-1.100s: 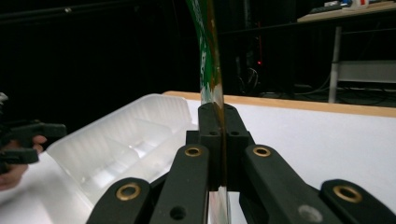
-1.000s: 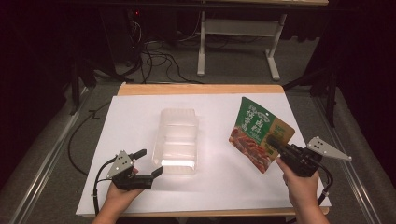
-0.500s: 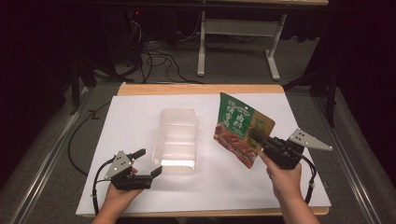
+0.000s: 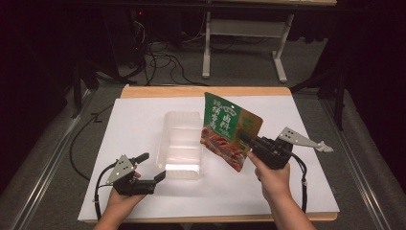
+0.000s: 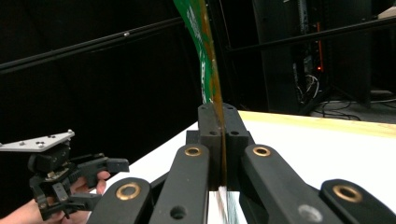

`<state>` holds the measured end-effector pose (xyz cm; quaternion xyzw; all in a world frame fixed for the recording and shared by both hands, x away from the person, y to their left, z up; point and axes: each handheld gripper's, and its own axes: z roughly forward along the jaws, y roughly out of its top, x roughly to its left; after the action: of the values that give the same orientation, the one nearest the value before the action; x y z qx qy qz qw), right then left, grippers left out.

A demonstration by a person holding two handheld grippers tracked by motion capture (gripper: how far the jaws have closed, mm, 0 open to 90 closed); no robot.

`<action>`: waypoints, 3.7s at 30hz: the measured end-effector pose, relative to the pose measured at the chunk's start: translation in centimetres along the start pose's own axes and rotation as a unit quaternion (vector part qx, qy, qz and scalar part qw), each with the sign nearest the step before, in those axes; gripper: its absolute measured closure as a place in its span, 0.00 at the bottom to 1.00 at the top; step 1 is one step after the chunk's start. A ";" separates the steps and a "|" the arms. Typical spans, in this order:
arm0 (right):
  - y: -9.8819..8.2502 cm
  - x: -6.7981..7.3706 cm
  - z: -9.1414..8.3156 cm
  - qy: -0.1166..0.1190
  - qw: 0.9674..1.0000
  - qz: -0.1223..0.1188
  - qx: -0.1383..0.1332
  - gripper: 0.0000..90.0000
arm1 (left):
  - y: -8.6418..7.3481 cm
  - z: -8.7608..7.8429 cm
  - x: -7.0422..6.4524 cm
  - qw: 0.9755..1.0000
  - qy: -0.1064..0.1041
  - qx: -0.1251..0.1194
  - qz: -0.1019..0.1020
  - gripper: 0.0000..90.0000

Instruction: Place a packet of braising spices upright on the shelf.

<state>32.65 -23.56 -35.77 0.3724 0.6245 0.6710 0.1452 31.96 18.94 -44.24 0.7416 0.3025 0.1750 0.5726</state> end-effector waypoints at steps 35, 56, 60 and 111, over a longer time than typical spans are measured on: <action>-2.4 4.5 9.4 0.077 0.997 0.013 0.012 1.00 | -0.2 0.0 0.6 1.000 0.008 0.000 -0.015 0.11; -3.7 4.3 11.0 0.088 0.996 0.016 0.007 1.00 | -0.2 -0.1 0.5 1.000 0.006 -0.004 -0.015 0.11; -4.3 4.2 11.3 0.081 0.996 0.015 0.016 1.00 | -0.2 0.0 0.5 1.000 0.004 -0.003 -0.014 0.11; -7.0 3.1 11.6 0.061 0.998 0.001 0.004 1.00 | -0.2 0.2 0.3 1.000 -0.009 0.006 -0.008 0.11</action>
<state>36.55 -11.78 -42.03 0.3321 0.6348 0.6897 0.1048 32.23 19.06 -44.53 0.7443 0.3042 0.1618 0.5722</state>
